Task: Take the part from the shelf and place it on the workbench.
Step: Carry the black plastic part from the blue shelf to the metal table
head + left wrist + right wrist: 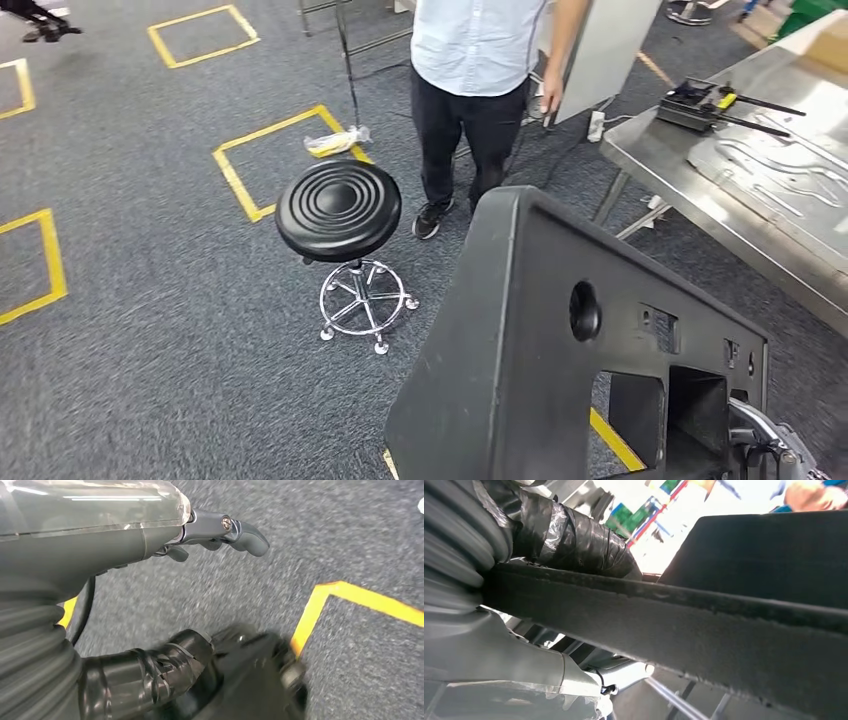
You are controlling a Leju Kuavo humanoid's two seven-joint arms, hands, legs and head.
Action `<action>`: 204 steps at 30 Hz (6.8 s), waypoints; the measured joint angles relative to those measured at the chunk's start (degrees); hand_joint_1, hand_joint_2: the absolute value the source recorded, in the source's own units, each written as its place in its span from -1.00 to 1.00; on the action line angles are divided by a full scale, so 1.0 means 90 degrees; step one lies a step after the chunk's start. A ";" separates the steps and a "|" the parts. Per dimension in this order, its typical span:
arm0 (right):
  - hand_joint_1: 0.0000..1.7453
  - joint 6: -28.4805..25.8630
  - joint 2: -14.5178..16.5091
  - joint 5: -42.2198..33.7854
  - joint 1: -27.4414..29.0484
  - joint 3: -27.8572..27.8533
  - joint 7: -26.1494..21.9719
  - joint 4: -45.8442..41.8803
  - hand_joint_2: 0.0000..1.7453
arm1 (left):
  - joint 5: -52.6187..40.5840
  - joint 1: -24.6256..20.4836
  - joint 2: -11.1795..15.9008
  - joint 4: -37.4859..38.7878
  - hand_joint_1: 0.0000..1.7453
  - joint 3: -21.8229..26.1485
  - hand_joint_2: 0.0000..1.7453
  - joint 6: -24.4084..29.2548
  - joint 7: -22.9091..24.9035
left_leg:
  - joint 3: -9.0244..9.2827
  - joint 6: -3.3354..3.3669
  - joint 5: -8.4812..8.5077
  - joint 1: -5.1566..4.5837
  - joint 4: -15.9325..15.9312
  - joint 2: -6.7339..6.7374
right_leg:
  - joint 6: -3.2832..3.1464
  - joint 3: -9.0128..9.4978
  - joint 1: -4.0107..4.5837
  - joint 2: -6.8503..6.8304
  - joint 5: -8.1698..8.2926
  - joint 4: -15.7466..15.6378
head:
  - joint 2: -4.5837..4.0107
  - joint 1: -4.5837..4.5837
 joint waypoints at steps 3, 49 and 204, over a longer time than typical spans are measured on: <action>1.00 0.0000 0.0000 -0.0003 0.0004 -0.0003 0.0000 -0.0002 1.00 | -0.0004 -0.0017 0.0002 0.0001 -1.00 0.0004 1.00 -0.0033 0.0016 | 0.0137 0.0076 0.0064 -0.0017 -0.0349 -0.0157 | 0.0125 -0.0084 -0.0019 0.0190 0.0001 0.0045 | 0.0000 -0.0001; 1.00 0.0000 -0.0099 -0.0157 0.0111 -0.0253 0.0005 -0.0089 1.00 | -0.0067 -0.0050 -0.0017 0.0001 -1.00 -0.0005 1.00 -0.0244 -0.0010 | 0.0438 0.0113 -0.0062 -0.0056 -0.0510 0.0986 | 0.0223 -0.0039 0.0002 -0.0926 0.0040 -0.0024 | 0.0000 0.0049; 1.00 0.0010 -0.0121 0.0943 -0.0118 0.0157 -0.0002 -0.0134 1.00 | -0.0276 -0.0062 0.0020 0.0001 -1.00 -0.0140 1.00 -0.0410 0.0114 | 0.0188 0.0411 0.0115 -0.0150 -0.0449 0.0327 | 0.0348 0.0191 -0.0066 -0.0789 -0.0092 -0.0109 | 0.0000 0.0043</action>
